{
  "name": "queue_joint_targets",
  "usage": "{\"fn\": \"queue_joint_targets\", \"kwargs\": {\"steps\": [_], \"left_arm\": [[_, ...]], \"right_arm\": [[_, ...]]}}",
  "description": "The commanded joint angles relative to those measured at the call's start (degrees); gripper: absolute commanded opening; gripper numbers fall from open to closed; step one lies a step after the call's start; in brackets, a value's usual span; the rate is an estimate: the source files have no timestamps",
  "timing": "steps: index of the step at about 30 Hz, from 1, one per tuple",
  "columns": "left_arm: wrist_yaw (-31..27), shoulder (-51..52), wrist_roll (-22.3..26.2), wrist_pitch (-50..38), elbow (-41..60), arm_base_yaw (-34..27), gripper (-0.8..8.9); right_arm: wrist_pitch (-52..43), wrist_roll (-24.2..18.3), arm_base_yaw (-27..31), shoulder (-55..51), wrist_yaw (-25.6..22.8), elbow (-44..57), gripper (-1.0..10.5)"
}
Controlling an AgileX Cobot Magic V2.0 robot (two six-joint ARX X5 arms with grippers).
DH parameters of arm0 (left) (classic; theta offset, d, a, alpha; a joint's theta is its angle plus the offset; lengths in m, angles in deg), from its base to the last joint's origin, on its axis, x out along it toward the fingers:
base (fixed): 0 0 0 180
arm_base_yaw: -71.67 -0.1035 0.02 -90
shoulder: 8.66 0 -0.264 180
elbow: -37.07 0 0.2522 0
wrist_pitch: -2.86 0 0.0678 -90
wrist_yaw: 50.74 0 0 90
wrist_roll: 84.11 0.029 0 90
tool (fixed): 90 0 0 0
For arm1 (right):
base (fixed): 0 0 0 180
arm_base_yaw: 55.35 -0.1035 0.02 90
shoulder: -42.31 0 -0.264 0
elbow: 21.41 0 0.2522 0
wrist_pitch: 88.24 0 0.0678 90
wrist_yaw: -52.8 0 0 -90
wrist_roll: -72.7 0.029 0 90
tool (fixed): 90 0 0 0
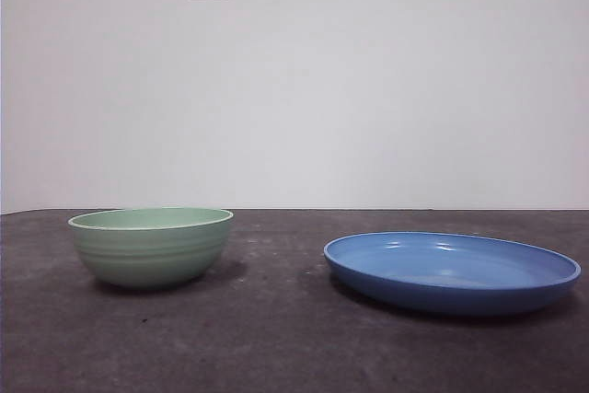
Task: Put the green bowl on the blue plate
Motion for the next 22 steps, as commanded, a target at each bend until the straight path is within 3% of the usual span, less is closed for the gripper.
{"fn": "queue_joint_targets", "kwargs": {"steps": [1,5,16,22], "left_arm": [[2.8,-3.1,4.2,2.2,-4.5,0.0,0.08],[7.9,-8.7,7.5,6.5,-10.1,0.0,0.09],[23.7,-24.3,17.0,17.5,-21.4,0.5,0.08],[29.1,-31.6,22.0,25.2,-26.1,3.2,0.08]], "right_arm": [[2.7,-1.9,0.1,2.8,0.0,-4.4,0.1],[9.5,-5.8,0.1,8.9,1.6,-11.5,0.1],[30.4,-16.0,0.0,27.5,12.5,-28.0,0.1],[39.9,-21.4,-1.1,33.9,14.4,-33.2,0.1]]}}
